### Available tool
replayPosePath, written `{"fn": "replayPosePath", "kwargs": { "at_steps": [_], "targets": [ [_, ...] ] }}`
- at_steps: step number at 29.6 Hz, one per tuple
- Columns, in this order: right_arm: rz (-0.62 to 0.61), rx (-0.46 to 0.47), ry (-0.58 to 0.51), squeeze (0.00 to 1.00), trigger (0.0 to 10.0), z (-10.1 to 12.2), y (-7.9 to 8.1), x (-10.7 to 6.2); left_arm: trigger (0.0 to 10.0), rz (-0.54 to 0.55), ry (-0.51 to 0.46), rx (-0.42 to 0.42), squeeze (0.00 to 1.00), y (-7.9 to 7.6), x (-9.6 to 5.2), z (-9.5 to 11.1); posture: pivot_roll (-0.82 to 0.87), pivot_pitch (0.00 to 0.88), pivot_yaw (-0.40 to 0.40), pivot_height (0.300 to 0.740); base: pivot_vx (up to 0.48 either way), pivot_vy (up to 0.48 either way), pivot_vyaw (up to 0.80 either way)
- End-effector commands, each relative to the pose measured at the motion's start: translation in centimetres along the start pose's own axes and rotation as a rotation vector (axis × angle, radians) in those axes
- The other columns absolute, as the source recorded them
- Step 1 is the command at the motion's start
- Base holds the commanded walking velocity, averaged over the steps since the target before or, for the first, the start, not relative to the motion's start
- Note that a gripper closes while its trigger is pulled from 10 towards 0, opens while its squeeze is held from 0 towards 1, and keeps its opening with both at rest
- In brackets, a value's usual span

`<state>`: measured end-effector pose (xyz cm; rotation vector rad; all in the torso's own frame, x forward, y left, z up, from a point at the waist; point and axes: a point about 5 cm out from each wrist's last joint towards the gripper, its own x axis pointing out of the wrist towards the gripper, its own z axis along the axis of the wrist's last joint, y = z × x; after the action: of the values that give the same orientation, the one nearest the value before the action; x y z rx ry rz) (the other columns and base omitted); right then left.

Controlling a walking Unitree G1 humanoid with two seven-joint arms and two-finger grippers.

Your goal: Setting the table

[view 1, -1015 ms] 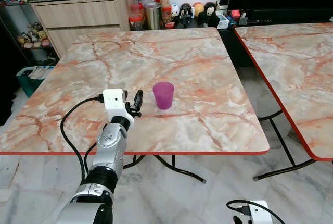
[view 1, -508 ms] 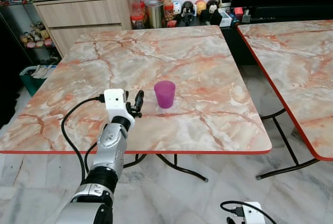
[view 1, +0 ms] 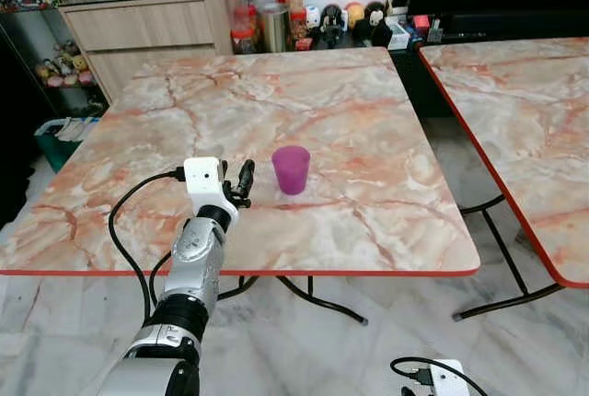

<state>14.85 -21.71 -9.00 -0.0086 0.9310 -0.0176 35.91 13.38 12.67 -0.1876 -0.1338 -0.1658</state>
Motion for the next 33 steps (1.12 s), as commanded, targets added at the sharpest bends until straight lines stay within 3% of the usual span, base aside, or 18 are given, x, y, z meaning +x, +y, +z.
{"fn": "replayPosePath", "kwargs": {
  "at_steps": [1,13,33],
  "targets": [
    [0.0,0.007,-0.01,0.0,10.0,0.5,0.1,0.2,10.0,0.006,-0.028,0.009,0.0,0.1,0.4,0.9,0.05,0.0,0.054,0.74,0.277,0.0,0.0],
    [0.012,-0.015,-0.025,0.0,10.0,1.6,0.1,0.5,10.0,0.024,-0.033,0.004,0.0,0.3,0.1,0.6,0.06,0.0,0.033,0.74,0.272,0.0,0.0],
    [0.035,-0.001,-0.007,0.0,10.0,1.1,1.2,0.5,10.0,0.029,-0.041,0.006,0.0,0.6,0.2,0.9,0.07,0.0,0.037,0.74,0.284,0.0,0.0]
  ]
}}
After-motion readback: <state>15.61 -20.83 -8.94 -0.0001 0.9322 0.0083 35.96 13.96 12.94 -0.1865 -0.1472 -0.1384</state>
